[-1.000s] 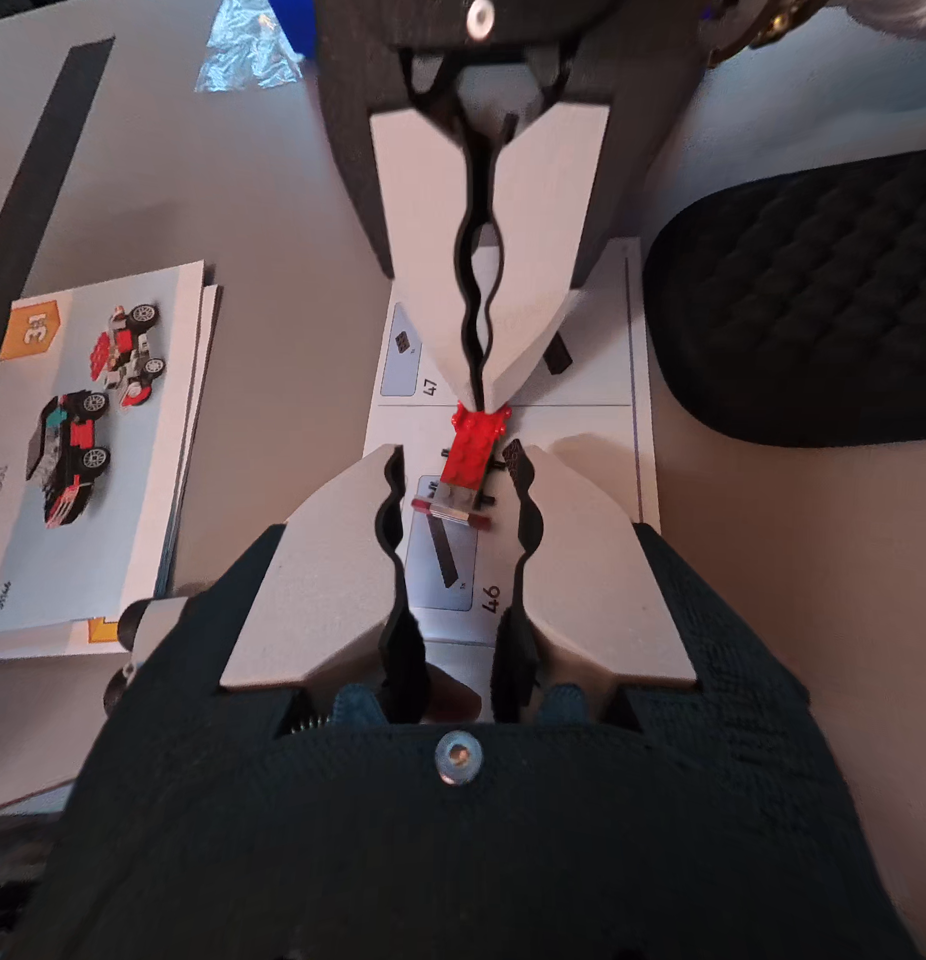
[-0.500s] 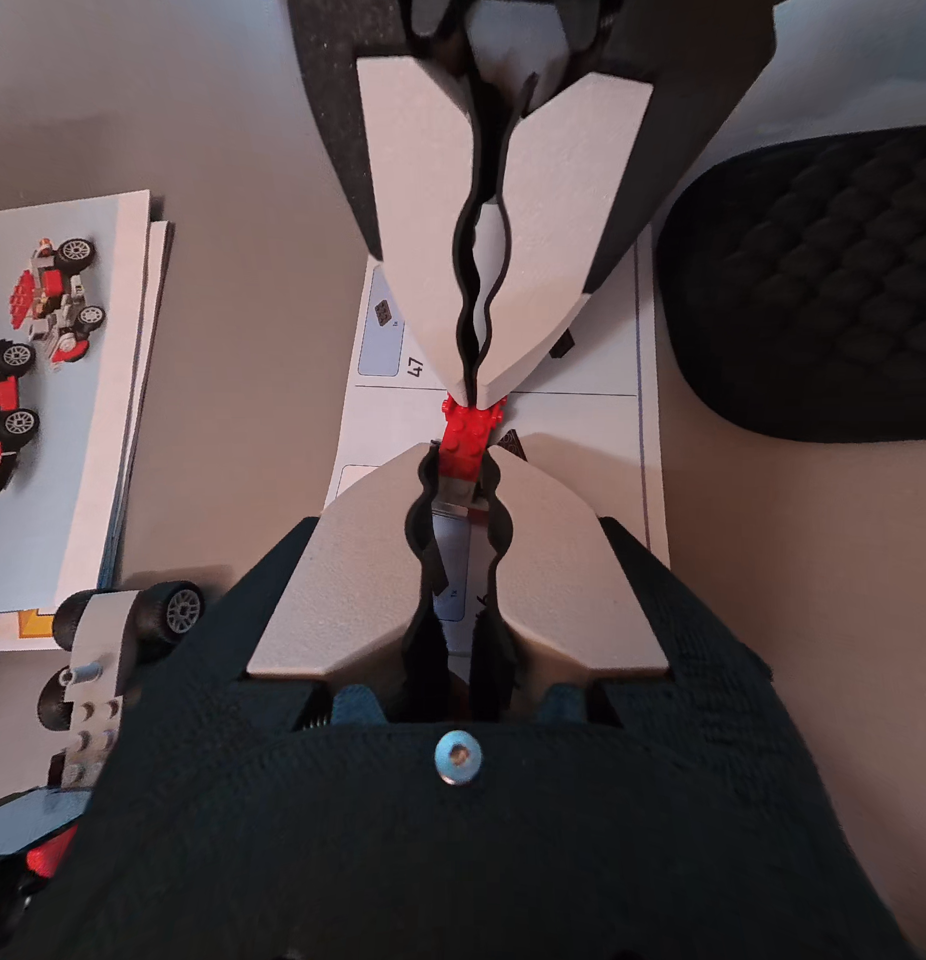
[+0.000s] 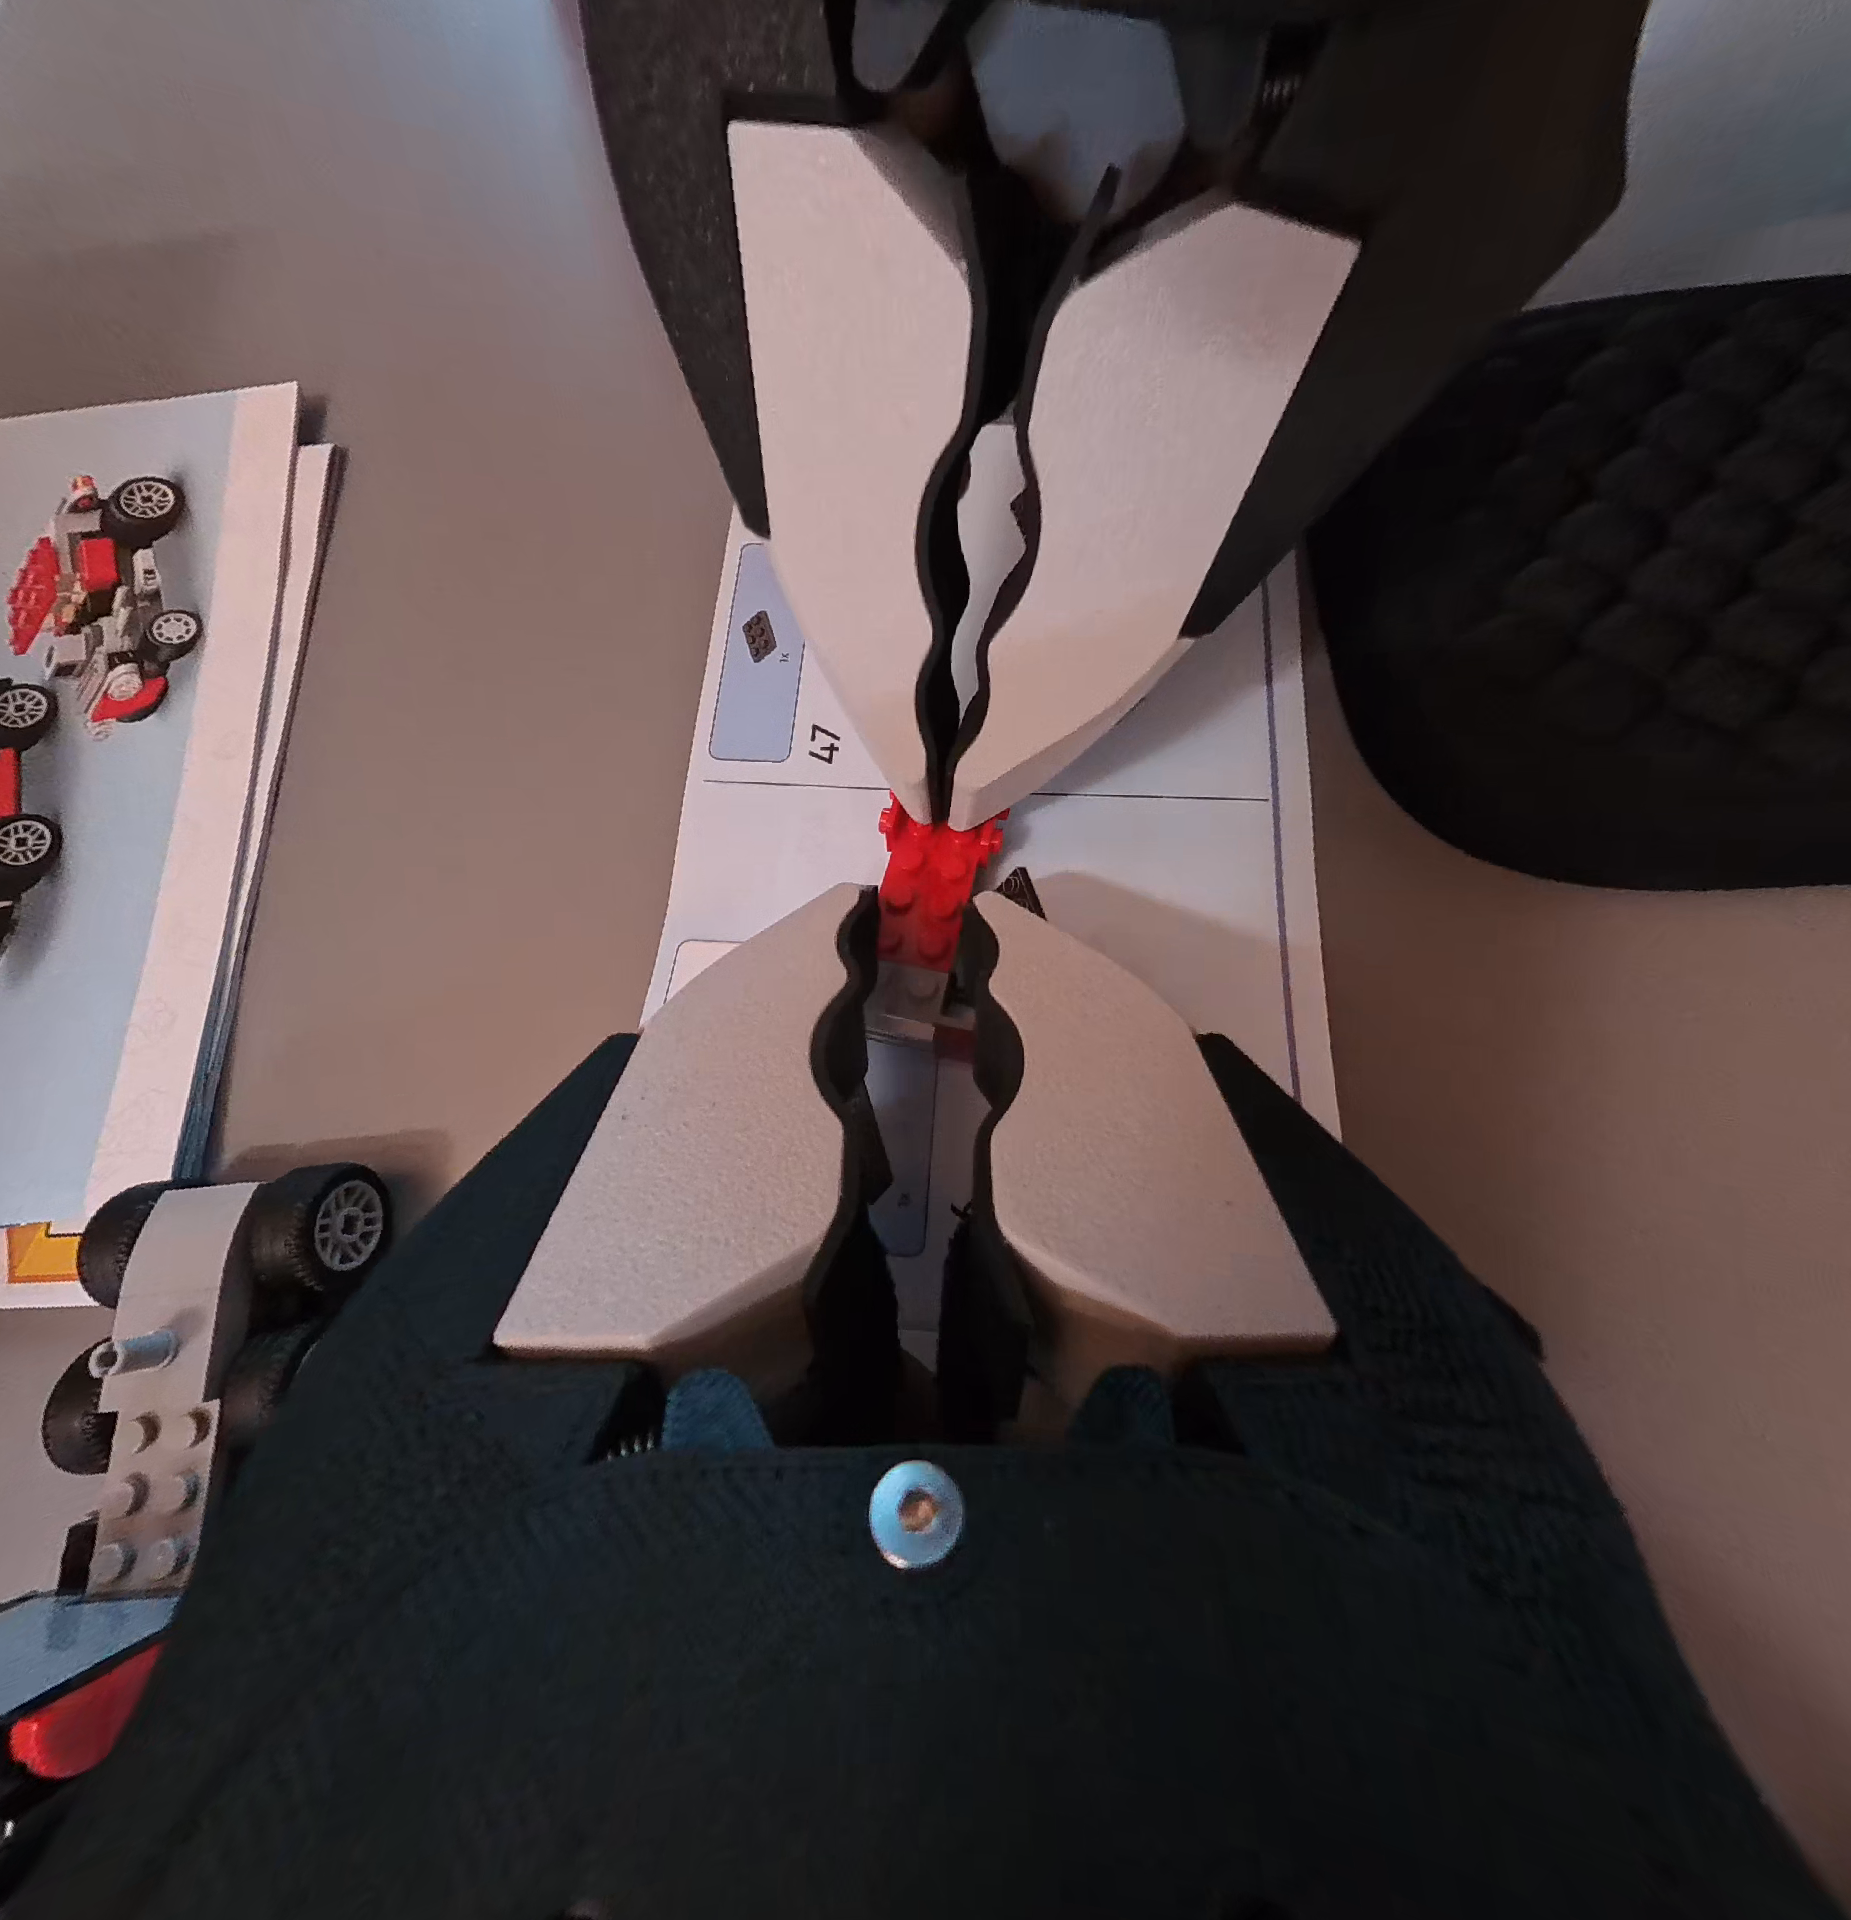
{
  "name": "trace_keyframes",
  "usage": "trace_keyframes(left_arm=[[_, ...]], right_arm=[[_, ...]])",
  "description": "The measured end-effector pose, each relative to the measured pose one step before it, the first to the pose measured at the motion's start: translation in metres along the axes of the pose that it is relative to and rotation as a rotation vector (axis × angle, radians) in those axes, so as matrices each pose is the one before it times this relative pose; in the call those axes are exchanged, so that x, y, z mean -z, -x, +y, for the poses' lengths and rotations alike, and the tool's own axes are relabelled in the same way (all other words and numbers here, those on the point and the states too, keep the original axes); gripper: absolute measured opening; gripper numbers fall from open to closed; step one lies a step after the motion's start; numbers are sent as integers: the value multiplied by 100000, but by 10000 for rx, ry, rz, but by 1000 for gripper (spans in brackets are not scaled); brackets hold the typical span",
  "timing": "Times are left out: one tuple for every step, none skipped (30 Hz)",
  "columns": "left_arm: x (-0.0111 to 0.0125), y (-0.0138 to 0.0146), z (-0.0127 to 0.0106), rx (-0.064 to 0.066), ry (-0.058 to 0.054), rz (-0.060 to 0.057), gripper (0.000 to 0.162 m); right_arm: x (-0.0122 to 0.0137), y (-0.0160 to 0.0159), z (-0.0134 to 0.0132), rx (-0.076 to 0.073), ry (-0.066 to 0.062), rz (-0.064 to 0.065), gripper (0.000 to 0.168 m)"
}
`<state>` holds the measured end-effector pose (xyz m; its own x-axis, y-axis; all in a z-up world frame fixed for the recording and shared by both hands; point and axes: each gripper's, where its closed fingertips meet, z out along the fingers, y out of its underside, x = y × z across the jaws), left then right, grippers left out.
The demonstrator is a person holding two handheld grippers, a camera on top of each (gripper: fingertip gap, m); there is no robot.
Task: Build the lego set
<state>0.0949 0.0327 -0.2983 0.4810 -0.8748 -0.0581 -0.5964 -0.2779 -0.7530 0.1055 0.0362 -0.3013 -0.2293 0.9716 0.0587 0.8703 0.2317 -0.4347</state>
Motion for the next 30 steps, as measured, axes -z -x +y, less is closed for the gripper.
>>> trace_keyframes(left_arm=[[-4,-4,2,-30,13,-15,16],[14,5,4,-25,11,-17,16],[7,-6,12,-37,17,-24,16],[-3,-22,73,-49,63,-10,16],[-6,-88,76,-26,53,24,16],[-1,-56,25,-2,7,2,16],[23,-22,16,-13,-1,-16,16],[22,-13,13,-15,14,-4,16],[8,-4,6,-10,20,2,16],[-10,0,3,-15,18,4,16],[2,1,-5,-20,11,4,16],[7,-2,8,-16,4,3,16],[-3,2,1,-12,5,2,16],[0,5,-3,-17,17,-5,15],[-2,-2,3,-28,35,-11,15],[-4,5,-6,-32,45,-14,15],[-26,7,-19,-26,37,-15,16],[-47,8,-34,-17,22,-15,16],[-32,-3,-64,-15,-4,-13,15],[-35,-7,-69,-10,-30,-9,15],[-11,-1,-30,-5,-8,-3,15],[-5,-1,-9,11,-10,5,16],[5,-5,-11,24,-31,15,16],[0,-6,-60,36,-60,21,15],[-4,1,-47,29,-33,16,15],[-6,-4,-7,12,-3,3,15],[-1,-4,9,7,-6,-5,15],[-1,-6,-8,14,-11,0,15],[0,-16,13,13,-3,19,15],[17,-1,14,7,-6,18,15]], right_arm=[[0,-5,-12,158,49,52,0],[4,-9,-15,174,-88,-10,0],[6,4,-19,18,-207,-169,0],[62,46,-95,9,-274,-289,0],[222,61,-131,5,-265,-266,0],[417,-186,-204,-157,-299,-28,2],[504,-226,-292,-168,-321,60,2],[417,6,-71,-29,-123,-50,1],[267,16,248,78,147,-10,1],[157,-85,336,114,243,92,1],[53,61,196,130,163,7,1],[-42,167,10,87,50,-84,1],[-124,134,-112,49,6,-73,1],[-172,68,-239,81,-75,-36,0],[-222,70,-157,91,-15,-63,0],[-280,-34,76,22,143,-37,0],[-297,-21,240,20,233,-78,0],[-274,-19,187,25,174,-77,0],[-224,16,146,-7,129,-80,0],[-103,68,74,-12,75,-97,0],[-5,20,-12,-7,10,-43,0],[-19,-9,22,-32,34,-28,0],[-10,3,20,-3,34,-11,0],[-44,-8,82,21,73,19,0],[3,-7,8,27,12,54,0],[0,8,5,17,-14,65,0],[-8,10,-11,43,-17,78,0],[-30,52,-55,51,-43,64,0],[-108,83,-141,-5,-91,43,0],[-9,-6,3,1,-25,87,0]])
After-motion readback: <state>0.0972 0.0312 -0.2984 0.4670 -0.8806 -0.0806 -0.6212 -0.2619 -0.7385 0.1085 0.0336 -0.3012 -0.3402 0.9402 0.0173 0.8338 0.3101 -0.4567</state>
